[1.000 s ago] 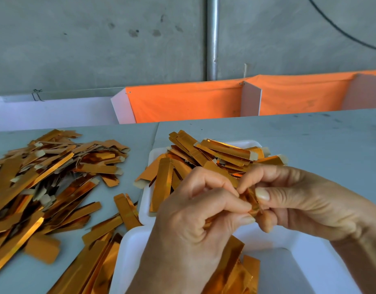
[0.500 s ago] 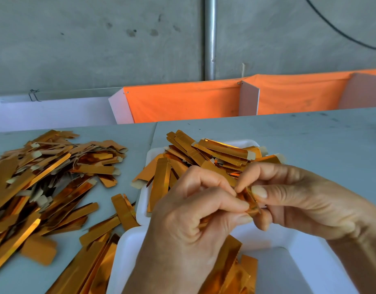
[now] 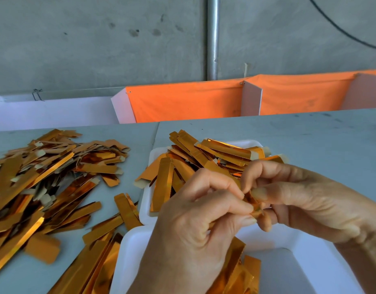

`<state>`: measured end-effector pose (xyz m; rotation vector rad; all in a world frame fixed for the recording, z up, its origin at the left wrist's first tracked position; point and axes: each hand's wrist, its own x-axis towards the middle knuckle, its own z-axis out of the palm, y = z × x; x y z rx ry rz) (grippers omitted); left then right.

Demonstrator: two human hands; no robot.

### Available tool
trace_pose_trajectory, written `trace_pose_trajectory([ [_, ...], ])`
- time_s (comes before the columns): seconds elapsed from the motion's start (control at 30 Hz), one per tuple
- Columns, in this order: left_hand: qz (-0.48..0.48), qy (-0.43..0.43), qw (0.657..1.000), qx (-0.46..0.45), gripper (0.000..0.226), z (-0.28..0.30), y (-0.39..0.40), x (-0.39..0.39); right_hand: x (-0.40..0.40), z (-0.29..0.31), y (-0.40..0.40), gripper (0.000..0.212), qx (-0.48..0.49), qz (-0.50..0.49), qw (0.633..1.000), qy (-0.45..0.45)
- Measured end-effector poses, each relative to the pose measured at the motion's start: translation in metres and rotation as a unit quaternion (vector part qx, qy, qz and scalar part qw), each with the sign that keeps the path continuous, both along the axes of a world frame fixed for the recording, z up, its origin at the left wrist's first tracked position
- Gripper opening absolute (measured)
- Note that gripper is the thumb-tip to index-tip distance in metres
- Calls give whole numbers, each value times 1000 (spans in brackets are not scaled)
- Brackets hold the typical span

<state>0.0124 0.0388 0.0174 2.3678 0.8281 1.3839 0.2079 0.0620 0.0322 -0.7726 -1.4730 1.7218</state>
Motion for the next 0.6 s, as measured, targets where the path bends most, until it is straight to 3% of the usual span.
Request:
trace_pose_trajectory([
  [0.2,29,52,998,30,15,-1,1,3,-5,0,0,15,47,-40,995,-81],
  [0.37,20,7,999,24,14,1,1,1,-2,0,-1,6,37,-22,999,-28],
  [0.5,-10,-43,999,-6,16,2,0,1,6,0,-1,27,29,8,1000,1],
  [0.6,-30,-70,997,-30,16,2,1,1,6,0,-1,26,42,10,999,13],
])
